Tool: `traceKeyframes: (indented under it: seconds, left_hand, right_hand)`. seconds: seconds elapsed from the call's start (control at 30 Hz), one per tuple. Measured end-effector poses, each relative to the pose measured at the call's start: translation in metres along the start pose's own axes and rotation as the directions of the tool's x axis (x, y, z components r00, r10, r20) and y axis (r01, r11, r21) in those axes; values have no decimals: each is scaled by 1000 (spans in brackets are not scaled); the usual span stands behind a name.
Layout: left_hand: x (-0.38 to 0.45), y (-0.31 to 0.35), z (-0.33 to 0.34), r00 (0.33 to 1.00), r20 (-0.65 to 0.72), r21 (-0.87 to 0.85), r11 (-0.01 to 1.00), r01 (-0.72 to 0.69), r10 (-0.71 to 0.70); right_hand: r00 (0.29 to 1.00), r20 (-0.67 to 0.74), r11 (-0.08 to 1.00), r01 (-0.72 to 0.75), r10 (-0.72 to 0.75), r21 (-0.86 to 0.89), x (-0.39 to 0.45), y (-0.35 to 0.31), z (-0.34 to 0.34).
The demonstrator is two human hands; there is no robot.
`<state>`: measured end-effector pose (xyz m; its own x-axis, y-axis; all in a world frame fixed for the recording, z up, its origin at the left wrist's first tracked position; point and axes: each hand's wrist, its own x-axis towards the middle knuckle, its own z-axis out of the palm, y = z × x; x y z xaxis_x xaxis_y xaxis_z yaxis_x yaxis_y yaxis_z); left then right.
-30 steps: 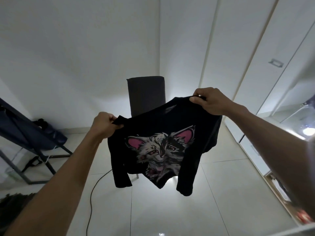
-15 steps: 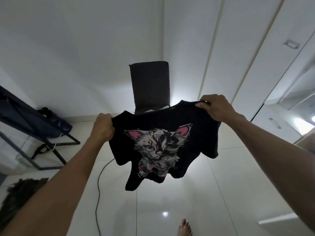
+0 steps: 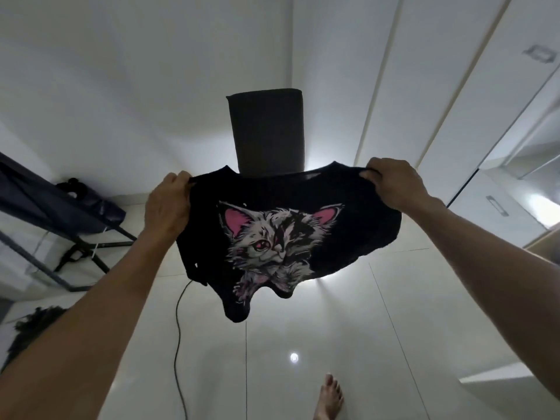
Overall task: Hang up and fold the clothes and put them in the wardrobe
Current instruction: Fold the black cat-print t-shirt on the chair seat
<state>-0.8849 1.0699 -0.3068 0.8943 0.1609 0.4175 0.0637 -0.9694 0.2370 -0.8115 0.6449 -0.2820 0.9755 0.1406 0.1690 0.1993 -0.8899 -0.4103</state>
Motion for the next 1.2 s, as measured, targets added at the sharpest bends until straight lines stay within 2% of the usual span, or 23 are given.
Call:
traceKeyframes:
  seconds: [0.07,0.13,0.17,0.2,0.27,0.33,0.4,0.47,0.63,0.73,0.83,0.87,0.93,1.0,1.1,1.2]
  left_hand:
    - [3,8,2,988,-45,-161,977,137,-146]
    - [9,18,3,944,-16,-331,893,306,-330]
    - [12,20,2,926,-6,-378,859,346,-376]
    - [16,22,0,925,-17,-403,850,341,-379]
    - [22,14,-7,963,-85,-401,893,202,-256]
    - [25,-4,-16,994,-96,-343,939,20,-56]
    - [26,-23,-21,992,-58,-234,965,-120,110]
    - [24,-31,-23,985,-40,-134,976,-169,165]
    - [24,-27,-31,990,-122,58,996,-69,75]
    - [27,-22,-33,992,7,34,992,-123,123]
    - [24,-18,-27,987,132,54,994,-96,88]
    - [23,-18,-22,987,149,77,995,-69,57]
    - [19,-19,-14,983,182,136,991,-6,-19]
    - [13,-18,-1,977,198,186,982,39,-76]
    - [1,-10,18,971,185,315,945,86,-150]
    - [-7,1,38,930,211,276,931,239,-301]
  right_hand:
    - [998,-56,989,12,-4,145,4,-13,6]
    - [997,-72,963,-11,32,269,5,-30,12]
    - [995,-88,947,-18,49,321,5,-38,15]
    - [992,-114,938,-6,49,348,5,-43,15]
    - [990,-142,961,49,-10,273,7,-42,11]
    - [994,-107,994,44,-33,100,9,-32,1]
    - [991,-134,1000,0,1,11,8,-20,-8]
    - [983,-181,999,-6,-2,-44,6,-14,-11]
    - [984,-170,993,28,-47,-115,4,-15,-15]
    - [989,-146,999,35,-35,-4,3,-9,-18]
    - [990,-144,983,38,-13,178,5,-8,-11]
    - [994,-108,987,25,-8,156,5,-8,-7]
    - [999,36,999,-9,10,-31,4,-5,4]
    - [994,91,988,-42,55,-145,3,-1,12]
    - [990,92,979,-92,110,-184,9,2,27]
    - [938,200,949,-245,284,-198,14,2,46]
